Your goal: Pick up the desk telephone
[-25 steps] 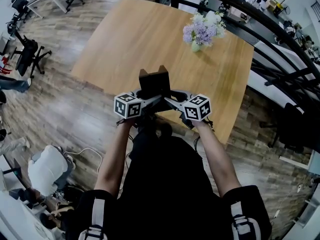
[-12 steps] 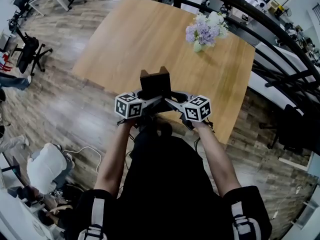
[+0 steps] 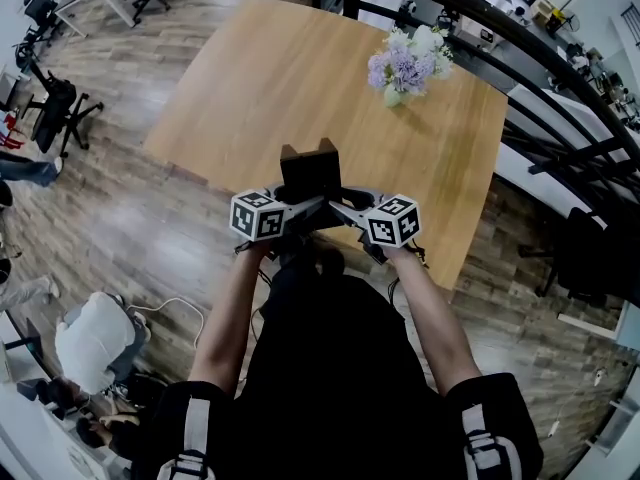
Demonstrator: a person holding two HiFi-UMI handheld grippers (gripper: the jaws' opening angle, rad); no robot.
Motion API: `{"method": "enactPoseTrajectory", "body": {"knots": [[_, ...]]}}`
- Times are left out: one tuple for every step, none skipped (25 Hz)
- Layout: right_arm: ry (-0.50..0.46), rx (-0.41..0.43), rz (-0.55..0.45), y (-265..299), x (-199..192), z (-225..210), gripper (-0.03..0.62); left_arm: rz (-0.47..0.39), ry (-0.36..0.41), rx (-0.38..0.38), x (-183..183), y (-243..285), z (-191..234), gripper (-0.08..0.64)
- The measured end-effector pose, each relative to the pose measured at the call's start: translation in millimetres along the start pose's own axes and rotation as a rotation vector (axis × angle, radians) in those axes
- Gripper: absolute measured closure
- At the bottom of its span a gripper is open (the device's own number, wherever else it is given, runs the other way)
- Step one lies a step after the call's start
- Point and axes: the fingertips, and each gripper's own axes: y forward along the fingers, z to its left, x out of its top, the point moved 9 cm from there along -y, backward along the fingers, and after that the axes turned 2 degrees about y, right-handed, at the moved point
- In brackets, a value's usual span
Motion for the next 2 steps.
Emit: {"method": "enactPoseTrajectory", "body": {"knots": [[0.002,-0.001,0.0,0.1,0.0,-0.7,0.42,0.001,0.0,-0.001,0.3,0.7,0.5,0.282],[0.004,-0.002,0.0,0.2,0.1,-1.4,0.42,0.002,0.0,-0.002,0.7,1.5,0.9,0.282]]}}
